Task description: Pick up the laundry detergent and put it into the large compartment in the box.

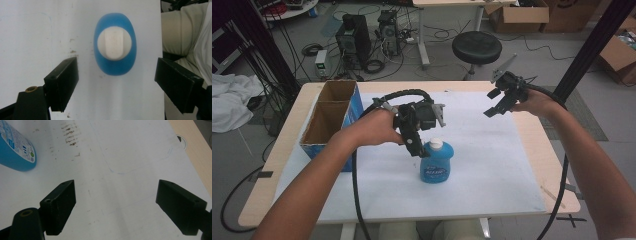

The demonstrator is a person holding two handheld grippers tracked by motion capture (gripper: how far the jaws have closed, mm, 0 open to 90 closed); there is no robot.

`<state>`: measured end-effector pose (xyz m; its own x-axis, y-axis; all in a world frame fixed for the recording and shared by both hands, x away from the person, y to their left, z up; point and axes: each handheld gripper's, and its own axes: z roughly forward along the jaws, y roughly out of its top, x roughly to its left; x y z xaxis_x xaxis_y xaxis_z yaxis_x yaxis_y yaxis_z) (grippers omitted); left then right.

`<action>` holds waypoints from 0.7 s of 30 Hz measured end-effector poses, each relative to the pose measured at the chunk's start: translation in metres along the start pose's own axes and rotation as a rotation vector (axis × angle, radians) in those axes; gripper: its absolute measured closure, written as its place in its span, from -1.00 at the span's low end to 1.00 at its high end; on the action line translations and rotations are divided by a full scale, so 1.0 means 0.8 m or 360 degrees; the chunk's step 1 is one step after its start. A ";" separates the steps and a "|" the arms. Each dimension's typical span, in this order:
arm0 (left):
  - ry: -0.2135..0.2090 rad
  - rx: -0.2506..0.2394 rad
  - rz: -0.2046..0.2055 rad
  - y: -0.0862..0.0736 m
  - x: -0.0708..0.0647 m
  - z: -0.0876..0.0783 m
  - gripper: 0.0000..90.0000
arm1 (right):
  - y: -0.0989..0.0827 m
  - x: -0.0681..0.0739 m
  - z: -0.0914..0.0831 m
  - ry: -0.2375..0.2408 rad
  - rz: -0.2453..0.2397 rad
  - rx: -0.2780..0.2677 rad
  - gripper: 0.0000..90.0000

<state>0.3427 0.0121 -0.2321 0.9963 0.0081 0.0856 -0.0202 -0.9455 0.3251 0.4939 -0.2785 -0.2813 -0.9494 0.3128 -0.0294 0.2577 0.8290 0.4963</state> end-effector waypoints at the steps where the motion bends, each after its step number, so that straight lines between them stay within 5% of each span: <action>1: 0.0001 0.0001 0.0009 0.002 0.001 0.001 -0.56 | 0.000 0.000 0.000 -0.0001 0.0001 0.0001 -0.64; 21: -0.0042 0.0061 0.0030 0.023 0.002 0.030 -0.56 | 0.000 0.000 -0.001 0.0001 0.0000 -0.0005 -0.64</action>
<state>0.3460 -0.0128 -0.2485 0.9976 -0.0179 0.0666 -0.0363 -0.9571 0.2875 0.4933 -0.2790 -0.2803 -0.9495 0.3123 -0.0292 0.2569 0.8276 0.4991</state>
